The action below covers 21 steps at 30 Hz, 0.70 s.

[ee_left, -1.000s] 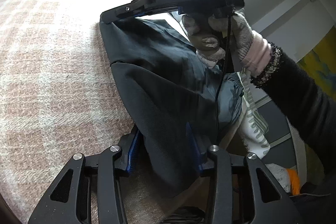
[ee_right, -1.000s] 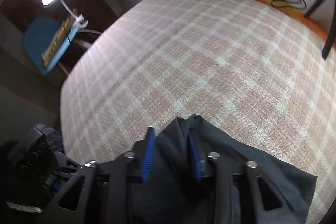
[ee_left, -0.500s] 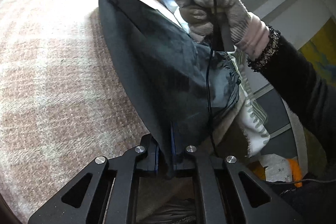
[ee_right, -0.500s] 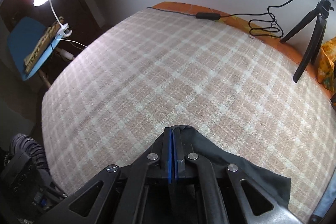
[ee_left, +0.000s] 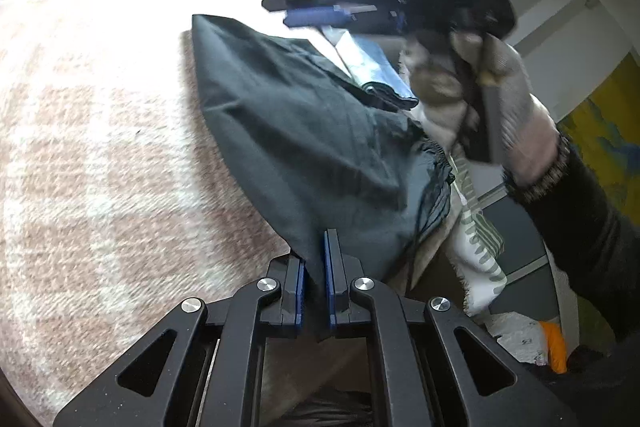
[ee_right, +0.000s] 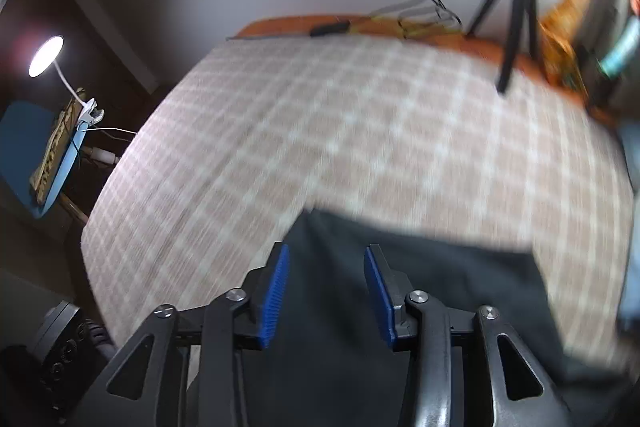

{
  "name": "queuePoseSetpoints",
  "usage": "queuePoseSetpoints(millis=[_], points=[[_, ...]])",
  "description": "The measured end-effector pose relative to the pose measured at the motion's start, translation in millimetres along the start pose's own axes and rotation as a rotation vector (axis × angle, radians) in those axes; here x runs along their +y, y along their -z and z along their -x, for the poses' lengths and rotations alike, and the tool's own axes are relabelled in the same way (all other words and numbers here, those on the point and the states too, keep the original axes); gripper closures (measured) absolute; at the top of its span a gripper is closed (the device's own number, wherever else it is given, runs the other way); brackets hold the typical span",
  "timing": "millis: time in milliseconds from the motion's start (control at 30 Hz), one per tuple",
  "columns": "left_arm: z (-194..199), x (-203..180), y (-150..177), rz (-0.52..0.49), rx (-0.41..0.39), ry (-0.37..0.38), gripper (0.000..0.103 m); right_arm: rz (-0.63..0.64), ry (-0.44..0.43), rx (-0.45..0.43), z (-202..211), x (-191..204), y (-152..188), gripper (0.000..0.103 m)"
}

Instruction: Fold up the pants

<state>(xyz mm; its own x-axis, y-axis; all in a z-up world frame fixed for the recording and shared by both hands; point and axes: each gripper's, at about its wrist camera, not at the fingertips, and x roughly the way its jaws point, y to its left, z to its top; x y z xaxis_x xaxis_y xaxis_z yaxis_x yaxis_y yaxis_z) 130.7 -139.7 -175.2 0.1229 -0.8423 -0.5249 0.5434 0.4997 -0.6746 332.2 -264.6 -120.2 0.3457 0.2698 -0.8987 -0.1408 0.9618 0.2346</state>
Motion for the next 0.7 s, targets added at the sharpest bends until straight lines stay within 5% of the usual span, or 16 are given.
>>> queuePoseSetpoints(millis=[167, 700], points=[[-5, -11, -2, -0.033, -0.020, 0.004, 0.097, -0.082, 0.010, 0.082, -6, 13, 25, 0.046], [-22, -35, 1, -0.111, -0.033, -0.012, 0.097, -0.076, 0.172, 0.248, -59, 55, 40, 0.048]])
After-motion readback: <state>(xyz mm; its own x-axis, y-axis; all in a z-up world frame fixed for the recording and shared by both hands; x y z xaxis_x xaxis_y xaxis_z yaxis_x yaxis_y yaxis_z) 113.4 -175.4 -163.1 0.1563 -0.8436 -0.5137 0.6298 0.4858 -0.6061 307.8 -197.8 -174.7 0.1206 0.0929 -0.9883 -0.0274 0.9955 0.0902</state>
